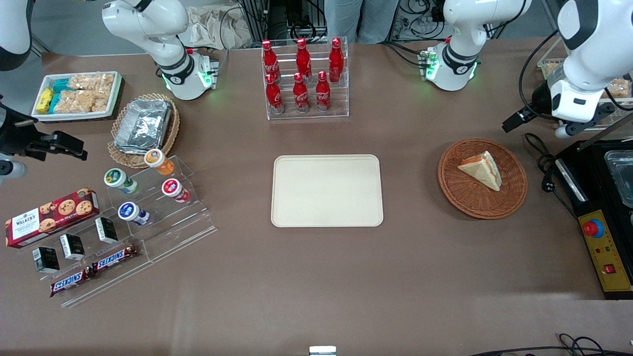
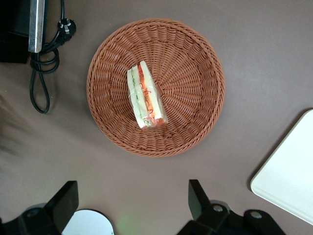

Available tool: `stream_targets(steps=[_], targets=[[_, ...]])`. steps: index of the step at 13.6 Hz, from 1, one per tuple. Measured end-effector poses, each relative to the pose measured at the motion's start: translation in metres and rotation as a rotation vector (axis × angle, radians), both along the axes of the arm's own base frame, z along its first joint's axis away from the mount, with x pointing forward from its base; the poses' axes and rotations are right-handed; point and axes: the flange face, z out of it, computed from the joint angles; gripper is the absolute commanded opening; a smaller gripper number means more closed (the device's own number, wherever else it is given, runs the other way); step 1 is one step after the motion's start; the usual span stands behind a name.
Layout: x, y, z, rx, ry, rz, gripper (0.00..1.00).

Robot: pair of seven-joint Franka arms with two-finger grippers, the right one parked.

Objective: Place sandwich from basket to tray
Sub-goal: 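Move the open left gripper down over the wrapped sandwich in the basket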

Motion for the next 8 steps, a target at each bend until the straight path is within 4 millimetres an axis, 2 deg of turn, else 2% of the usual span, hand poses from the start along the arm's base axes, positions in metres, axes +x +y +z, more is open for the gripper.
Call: stream_targets(steps=[8], targets=[[-0.007, 0.003, -0.055, 0.005, -0.05, 0.012, 1.0]])
